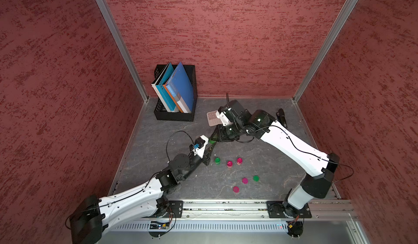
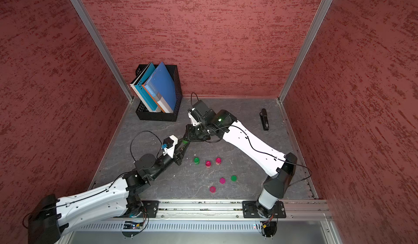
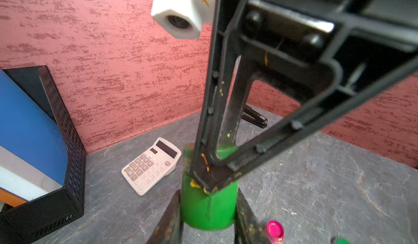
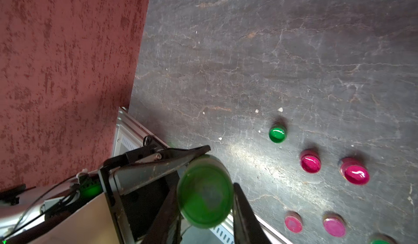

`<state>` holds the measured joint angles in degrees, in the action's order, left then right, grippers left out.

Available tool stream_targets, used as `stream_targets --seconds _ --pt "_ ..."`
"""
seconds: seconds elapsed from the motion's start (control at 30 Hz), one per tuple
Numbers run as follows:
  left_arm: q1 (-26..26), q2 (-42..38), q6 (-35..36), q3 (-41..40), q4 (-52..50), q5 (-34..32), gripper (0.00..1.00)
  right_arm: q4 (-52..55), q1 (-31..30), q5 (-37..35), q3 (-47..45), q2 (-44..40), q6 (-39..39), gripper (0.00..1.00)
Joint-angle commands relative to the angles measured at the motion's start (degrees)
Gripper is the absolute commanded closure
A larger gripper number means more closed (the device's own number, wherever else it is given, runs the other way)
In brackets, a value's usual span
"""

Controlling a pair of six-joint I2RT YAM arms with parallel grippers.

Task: Close the paint jar lid
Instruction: Screw the lid onto the paint jar, then place the paint jar at the center of the board.

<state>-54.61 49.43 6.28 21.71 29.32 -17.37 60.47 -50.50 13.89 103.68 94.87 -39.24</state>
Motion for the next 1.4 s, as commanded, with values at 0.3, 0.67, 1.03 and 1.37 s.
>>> stream_targets --seconds 0.3,0.67,1.03,1.37 --pt "-1.03 0.91 -1.22 3.40 12.94 -0.81 0.75 5.17 -2.30 0.04 0.04 -3.01 -2.26 0.52" --pt "-1.05 -8.59 -6.98 -4.29 0.62 1.96 0.75 23.86 -2.15 -4.29 19.60 2.23 8.66 0.46" --pt "-1.10 -12.52 -7.60 -5.28 -3.84 4.48 0.75 31.45 -2.15 3.55 31.91 12.22 14.57 0.43" --pt "-1.36 -11.37 -7.88 -5.07 -2.59 5.42 0.75 31.68 -2.15 5.88 31.56 15.21 16.40 0.40"
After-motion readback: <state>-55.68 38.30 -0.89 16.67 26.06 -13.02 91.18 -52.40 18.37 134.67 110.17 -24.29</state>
